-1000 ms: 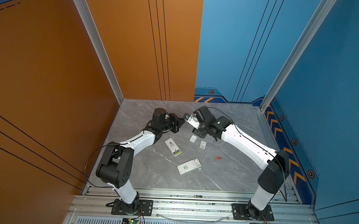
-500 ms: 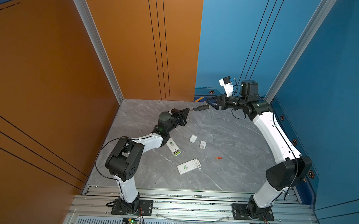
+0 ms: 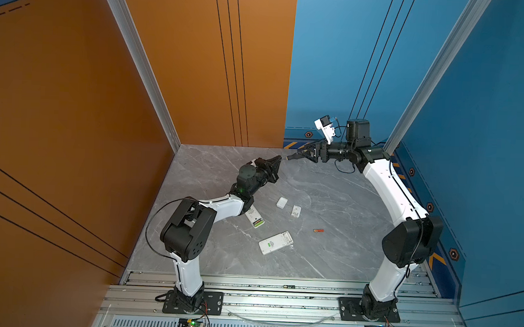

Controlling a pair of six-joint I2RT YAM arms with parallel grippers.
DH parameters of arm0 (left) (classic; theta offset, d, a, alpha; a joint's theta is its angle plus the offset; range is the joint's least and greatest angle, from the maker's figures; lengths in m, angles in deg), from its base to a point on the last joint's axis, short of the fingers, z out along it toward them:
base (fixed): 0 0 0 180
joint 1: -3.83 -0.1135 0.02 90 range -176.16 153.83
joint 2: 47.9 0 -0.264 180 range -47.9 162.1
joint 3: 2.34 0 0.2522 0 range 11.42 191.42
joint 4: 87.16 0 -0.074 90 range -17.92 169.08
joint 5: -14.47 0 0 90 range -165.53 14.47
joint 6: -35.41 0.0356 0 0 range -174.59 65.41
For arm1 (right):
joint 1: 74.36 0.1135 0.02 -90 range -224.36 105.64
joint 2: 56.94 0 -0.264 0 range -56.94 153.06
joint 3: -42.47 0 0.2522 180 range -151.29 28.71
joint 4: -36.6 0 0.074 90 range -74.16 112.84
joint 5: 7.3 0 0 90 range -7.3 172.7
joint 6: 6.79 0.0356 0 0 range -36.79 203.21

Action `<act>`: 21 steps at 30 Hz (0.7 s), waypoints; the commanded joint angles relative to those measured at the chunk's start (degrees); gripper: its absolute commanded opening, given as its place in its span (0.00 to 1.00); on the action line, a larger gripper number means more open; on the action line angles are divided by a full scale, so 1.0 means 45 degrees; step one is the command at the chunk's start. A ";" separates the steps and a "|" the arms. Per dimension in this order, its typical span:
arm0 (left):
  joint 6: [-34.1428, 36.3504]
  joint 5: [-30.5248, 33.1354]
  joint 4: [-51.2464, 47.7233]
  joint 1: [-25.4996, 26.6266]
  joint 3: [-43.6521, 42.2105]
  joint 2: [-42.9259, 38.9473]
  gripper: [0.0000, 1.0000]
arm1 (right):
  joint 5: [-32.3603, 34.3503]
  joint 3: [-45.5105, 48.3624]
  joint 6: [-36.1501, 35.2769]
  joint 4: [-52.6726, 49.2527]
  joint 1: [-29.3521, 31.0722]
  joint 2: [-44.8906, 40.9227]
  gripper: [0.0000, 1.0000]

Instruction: Unload the batteries from the remote control

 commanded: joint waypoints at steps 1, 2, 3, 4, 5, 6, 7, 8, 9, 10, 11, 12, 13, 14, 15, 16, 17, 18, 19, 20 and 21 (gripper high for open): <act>-0.4849 0.0106 0.1907 0.0158 0.0390 -0.0205 0.00 | -0.0369 0.0119 -0.0546 -0.1139 -0.0283 0.0182 0.79; -0.4866 0.0046 0.2003 0.0160 0.0391 -0.0189 0.00 | -0.0412 0.0088 -0.0731 -0.1251 -0.0318 0.0173 0.79; -0.4869 -0.0009 0.2078 0.0177 0.0373 -0.0187 0.00 | -0.0577 0.0059 -0.0758 -0.1285 -0.0389 0.0166 0.79; -0.4868 -0.0064 0.2141 0.0177 0.0403 -0.0152 0.00 | -0.0783 0.0035 -0.0760 -0.1286 -0.0420 0.0192 0.79; -0.4869 -0.0049 0.2225 0.0159 0.0340 -0.0133 0.00 | -0.0833 0.0018 -0.0912 -0.1405 -0.0441 0.0180 0.79; -0.4869 -0.0039 0.2258 0.0158 0.0314 -0.0128 0.00 | -0.0794 0.0042 -0.1090 -0.1566 -0.0481 0.0174 0.79; -0.4837 -0.0141 0.2271 0.0135 0.0341 -0.0128 0.00 | -0.0786 0.0120 -0.1123 -0.1617 -0.0577 0.0131 0.79; -0.4795 -0.0281 0.2279 0.0104 0.0390 -0.0103 0.00 | -0.0776 0.0227 -0.1131 -0.1618 -0.0680 0.0087 0.79; -0.4791 -0.0331 0.2314 0.0114 0.0398 -0.0118 0.00 | -0.0752 0.0313 -0.1168 -0.1635 -0.0785 0.0041 0.79; -0.4782 -0.0358 0.2329 0.0119 0.0395 -0.0108 0.00 | -0.0724 0.0431 -0.1218 -0.1624 -0.0927 -0.0055 0.79; -0.4745 -0.0454 0.2327 0.0099 0.0437 -0.0112 0.00 | -0.0743 0.0512 -0.1216 -0.1618 -0.1068 -0.0126 0.79; -0.4733 -0.0558 0.2324 0.0080 0.0498 -0.0081 0.00 | -0.0737 0.0551 -0.1247 -0.1636 -0.1162 -0.0178 0.79; -0.4735 -0.0658 0.2366 0.0080 0.0577 -0.0035 0.00 | -0.0652 0.0556 -0.1402 -0.1725 -0.1261 -0.0245 0.78; -0.4747 -0.0792 0.2395 0.0094 0.0674 0.0034 0.00 | -0.0552 0.0592 -0.1511 -0.1773 -0.1396 -0.0382 0.79; -0.4724 -0.0906 0.2443 0.0099 0.0754 0.0095 0.00 | -0.0571 0.0614 -0.1537 -0.1774 -0.1510 -0.0471 0.79; -0.4763 -0.0980 0.2500 0.0133 0.0815 0.0173 0.00 | -0.0579 0.0624 -0.1532 -0.1774 -0.1630 -0.0540 0.79; -0.4810 -0.0988 0.2555 0.0170 0.0868 0.0249 0.00 | -0.0734 0.0648 -0.1529 -0.1774 -0.1737 -0.0582 0.79; -0.4838 -0.1009 0.2659 0.0204 0.0941 0.0329 0.00 | -0.0859 0.0672 -0.1518 -0.1784 -0.1794 -0.0596 0.79; -0.4867 -0.1042 0.2792 0.0228 0.1093 0.0470 0.00 | -0.0884 0.0673 -0.1670 -0.1914 -0.1802 -0.0626 0.79; -0.4909 -0.1135 0.2924 0.0281 0.1256 0.0608 0.00 | -0.0972 0.0707 -0.1709 -0.1951 -0.1819 -0.0649 0.79; -0.4909 -0.1198 0.2931 0.0323 0.1355 0.0683 0.00 | -0.1131 0.0731 -0.1681 -0.1889 -0.1814 -0.0692 0.79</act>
